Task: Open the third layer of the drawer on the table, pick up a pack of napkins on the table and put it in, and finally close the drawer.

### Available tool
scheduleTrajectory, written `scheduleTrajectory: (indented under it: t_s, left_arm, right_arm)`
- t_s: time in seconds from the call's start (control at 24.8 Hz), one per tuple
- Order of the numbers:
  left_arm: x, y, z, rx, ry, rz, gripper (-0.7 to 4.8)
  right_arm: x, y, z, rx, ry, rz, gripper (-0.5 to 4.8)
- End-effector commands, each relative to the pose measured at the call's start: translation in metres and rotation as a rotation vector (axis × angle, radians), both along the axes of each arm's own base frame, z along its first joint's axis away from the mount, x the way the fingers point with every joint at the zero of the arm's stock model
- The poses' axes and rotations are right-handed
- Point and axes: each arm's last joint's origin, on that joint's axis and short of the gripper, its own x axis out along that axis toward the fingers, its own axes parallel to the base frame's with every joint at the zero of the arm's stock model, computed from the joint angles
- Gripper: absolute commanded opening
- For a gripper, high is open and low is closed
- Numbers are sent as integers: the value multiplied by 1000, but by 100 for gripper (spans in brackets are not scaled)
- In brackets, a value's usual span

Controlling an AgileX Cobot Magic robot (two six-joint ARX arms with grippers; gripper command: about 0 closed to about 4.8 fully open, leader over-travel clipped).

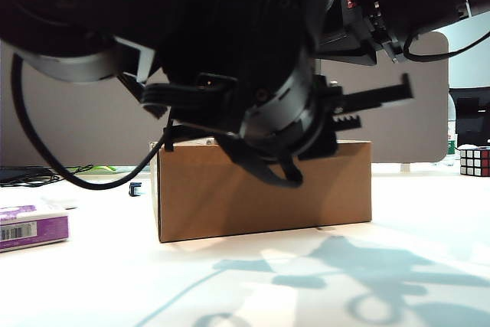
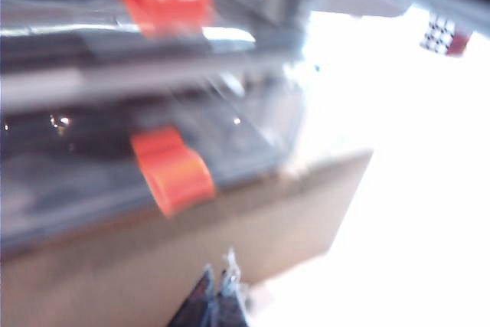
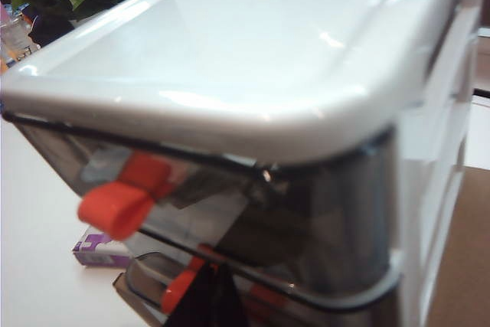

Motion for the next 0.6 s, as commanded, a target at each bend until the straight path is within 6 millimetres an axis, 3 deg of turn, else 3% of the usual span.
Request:
scheduleTrajectory:
  t_s: [0.04, 0.32, 0.36, 0.4, 0.44, 0.6]
  left_arm:
    - [2, 0, 3, -13, -8, 17, -6]
    - [2, 2, 3, -1, -22, 69, -4]
    - [2, 2, 3, -1, -23, 70, 3]
    - [2, 2, 4, 2, -26, 70, 54]
    - [3, 2, 4, 15, -29, 69, 68]
    - [5, 2, 8, 81, -69, 69, 68]
  right_arm:
    - [1, 0, 6, 15, -33, -6, -6]
    - [1, 0, 6, 16, -33, -5, -6]
    - [1, 0, 6, 16, -32, -5, -6]
    - [1, 0, 5, 14, -29, -5, -6]
    - [1, 0, 5, 14, -29, -5, -6]
    - [1, 0, 5, 14, -29, -5, -6]
